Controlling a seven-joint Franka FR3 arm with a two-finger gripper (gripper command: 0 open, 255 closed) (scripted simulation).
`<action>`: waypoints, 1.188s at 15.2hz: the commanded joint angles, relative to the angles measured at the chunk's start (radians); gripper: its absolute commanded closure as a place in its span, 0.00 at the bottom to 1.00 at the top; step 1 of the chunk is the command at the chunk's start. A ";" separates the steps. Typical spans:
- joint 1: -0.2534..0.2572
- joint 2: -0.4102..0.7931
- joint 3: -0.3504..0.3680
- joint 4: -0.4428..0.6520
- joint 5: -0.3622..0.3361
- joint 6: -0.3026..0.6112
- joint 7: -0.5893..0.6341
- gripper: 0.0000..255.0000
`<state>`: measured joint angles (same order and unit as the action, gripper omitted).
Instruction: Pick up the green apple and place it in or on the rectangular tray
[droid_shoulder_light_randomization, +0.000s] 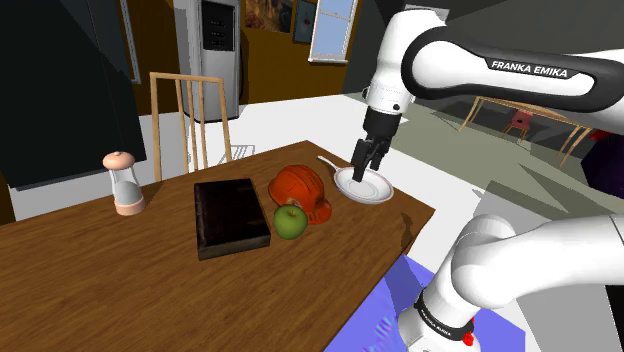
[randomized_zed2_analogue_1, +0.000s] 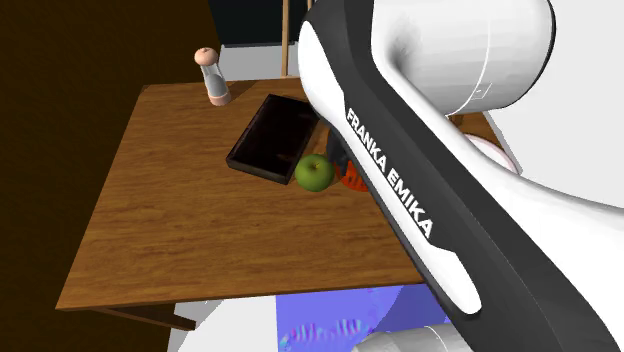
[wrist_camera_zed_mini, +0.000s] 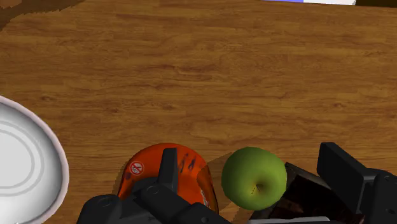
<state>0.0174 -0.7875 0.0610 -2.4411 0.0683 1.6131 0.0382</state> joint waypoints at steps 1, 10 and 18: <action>0.000 0.000 0.000 0.000 0.000 0.000 0.000 0.00; 0.024 0.176 0.106 -0.115 0.016 0.417 0.060 0.00; 0.012 0.380 0.187 -0.120 -0.024 0.707 0.127 0.00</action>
<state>0.0296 -0.4186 0.2433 -2.5547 0.0471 2.2978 0.1605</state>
